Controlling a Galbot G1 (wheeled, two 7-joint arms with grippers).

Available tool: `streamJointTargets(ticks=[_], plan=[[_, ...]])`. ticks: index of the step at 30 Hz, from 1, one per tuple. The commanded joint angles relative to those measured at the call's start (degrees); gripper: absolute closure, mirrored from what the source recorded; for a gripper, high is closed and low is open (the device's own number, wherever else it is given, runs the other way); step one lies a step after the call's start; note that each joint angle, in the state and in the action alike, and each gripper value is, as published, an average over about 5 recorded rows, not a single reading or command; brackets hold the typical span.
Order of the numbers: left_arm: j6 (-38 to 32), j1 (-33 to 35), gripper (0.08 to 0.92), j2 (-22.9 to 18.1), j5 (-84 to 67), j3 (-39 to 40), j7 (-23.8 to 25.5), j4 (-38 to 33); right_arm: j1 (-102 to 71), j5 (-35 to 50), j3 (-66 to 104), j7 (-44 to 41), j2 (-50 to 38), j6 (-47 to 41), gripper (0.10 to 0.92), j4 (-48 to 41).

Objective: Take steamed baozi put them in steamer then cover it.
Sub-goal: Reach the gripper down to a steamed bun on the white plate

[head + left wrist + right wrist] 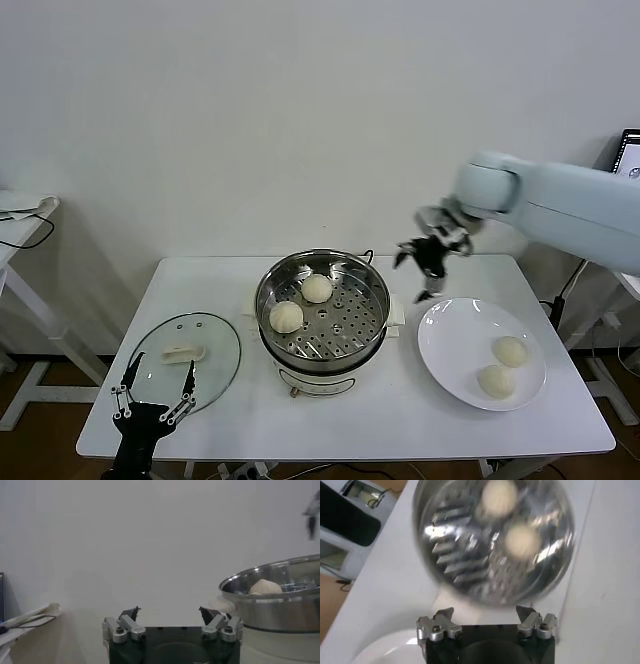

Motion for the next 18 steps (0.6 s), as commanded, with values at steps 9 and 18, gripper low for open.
streamJointTargets(ticks=[9, 18], plan=[[-0.2, 0.8, 0.177, -0.5, 0.4, -0.2, -0.1, 0.1, -21.2, -11.5, 9.3, 0.5, -10.4, 3.0, 0.203, -2.6], [-0.3, 1.0, 0.177, -0.6, 0.4, -0.2, -0.1, 0.4, -26.3, -14.6, 13.9, 1.3, -8.8, 2.1, 0.203, -5.4]])
